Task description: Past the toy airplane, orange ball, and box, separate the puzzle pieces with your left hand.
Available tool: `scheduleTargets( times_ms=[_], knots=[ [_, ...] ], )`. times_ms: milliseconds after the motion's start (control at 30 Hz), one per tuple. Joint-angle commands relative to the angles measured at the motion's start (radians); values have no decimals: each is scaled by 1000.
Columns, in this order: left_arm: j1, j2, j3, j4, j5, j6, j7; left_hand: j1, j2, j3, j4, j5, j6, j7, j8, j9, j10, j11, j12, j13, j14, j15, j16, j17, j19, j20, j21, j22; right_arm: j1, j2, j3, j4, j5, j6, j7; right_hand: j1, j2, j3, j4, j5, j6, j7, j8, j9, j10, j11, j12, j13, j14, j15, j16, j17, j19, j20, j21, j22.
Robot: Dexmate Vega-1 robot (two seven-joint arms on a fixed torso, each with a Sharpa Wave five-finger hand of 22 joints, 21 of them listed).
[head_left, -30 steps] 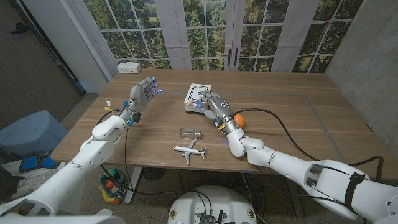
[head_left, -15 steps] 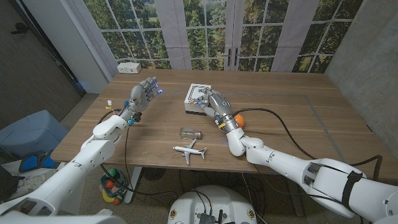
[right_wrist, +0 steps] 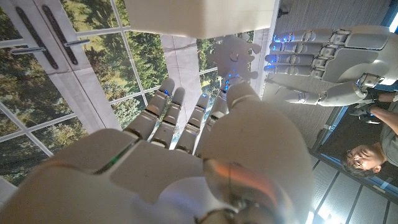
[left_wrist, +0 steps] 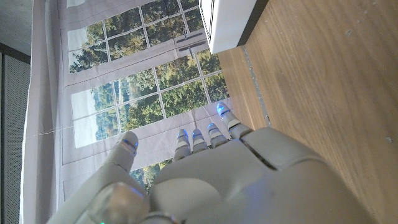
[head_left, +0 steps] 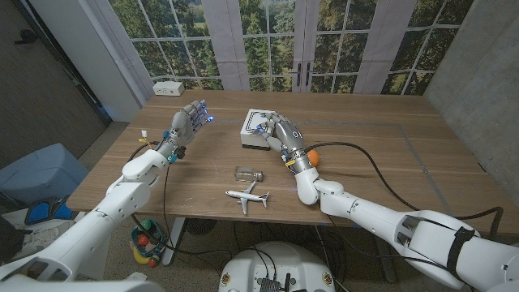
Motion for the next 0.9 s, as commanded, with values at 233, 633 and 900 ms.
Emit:
scheduleTargets(
  times_ms=[233,633,900],
  knots=[
    [-2,10,12,-27,24,-15,0,40,25,17,-40,-7,60,-29,10,7,33,10,7,3,22,-41,-1,0,19,-23,-19,5,-40,-4,55,-48,25,15,-54,8,33,9,1,-11,-21,25,8,30,12,-13,9,9,15,-181,-5,2,-7,-84,10,3],
    [13,43,17,-70,62,-12,17,146,96,88,-119,-6,53,-21,-1,8,26,24,-1,4,23,-26,-6,0,34,-2,-51,4,-60,-5,76,-72,29,36,-79,4,67,27,16,-8,-61,62,34,90,10,-13,5,18,22,-181,-24,-8,-19,-100,15,5],
    [5,82,33,-102,124,-7,27,231,69,121,-142,19,35,-57,-1,10,-13,23,-8,6,-11,-22,-12,1,23,13,-89,4,-79,-13,99,-107,31,43,-97,-6,74,40,35,-2,-90,72,65,151,7,-12,3,30,21,-182,-35,-8,-33,-111,19,6]
  ],
)
